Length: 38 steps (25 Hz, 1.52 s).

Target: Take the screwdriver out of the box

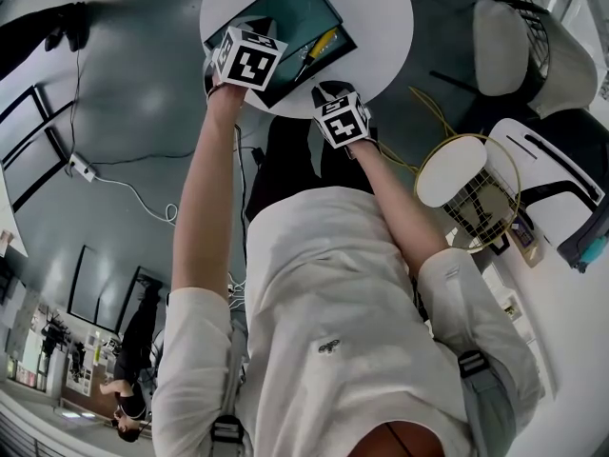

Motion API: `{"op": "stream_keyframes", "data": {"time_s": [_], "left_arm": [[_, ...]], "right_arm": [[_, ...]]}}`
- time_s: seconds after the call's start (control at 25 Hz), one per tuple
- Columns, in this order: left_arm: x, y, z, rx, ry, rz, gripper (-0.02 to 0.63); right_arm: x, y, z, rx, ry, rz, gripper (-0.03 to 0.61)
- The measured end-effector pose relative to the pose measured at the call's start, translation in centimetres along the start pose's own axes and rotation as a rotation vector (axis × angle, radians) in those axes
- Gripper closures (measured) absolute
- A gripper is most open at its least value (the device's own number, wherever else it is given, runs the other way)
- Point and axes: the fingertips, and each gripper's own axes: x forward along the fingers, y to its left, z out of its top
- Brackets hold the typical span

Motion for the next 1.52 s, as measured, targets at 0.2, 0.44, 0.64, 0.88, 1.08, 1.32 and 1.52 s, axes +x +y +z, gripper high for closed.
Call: {"op": "stream_keyframes", "data": {"time_s": [0.2, 0.44, 0.64, 0.88, 1.08, 1.32, 1.52], "left_arm": [[-0.1, -0.1, 0.1, 0.000, 0.001, -0.002, 0.604], [0.1, -0.4, 0.1, -0.011, -0.003, -0.001, 0.604], [0.0, -0.2, 0.1, -0.014, -0.006, 0.001, 0.604], [0.0, -0.1, 0.0, -0.017, -0.007, 0.002, 0.604], [0.0, -0.2, 0.0, -0.021, -0.008, 0.001, 0.604], [-0.1, 0.1, 0.0, -0.032, -0.013, 0.001, 0.604], [0.0, 0.0, 0.0, -0.039, -0.013, 0.001, 0.604]], "right_arm": [[-0.2, -0.1, 1.7, 0.002, -0.034, 0.001, 0.485], [0.2, -0.3, 2.1, -0.019, -0.020, -0.018, 0.497], [0.2, -0.1, 2.1, -0.030, -0.025, -0.014, 0.506], [0.0, 0.3, 1.3, -0.021, -0.014, -0.006, 0.506], [-0.1, 0.2, 0.6, -0.020, -0.001, -0.003, 0.505], [-0.5, 0.3, 0.4, -0.028, 0.027, 0.012, 0.495], [-1.7, -0.1, -0.1, -0.038, 0.036, 0.007, 0.528]]}}
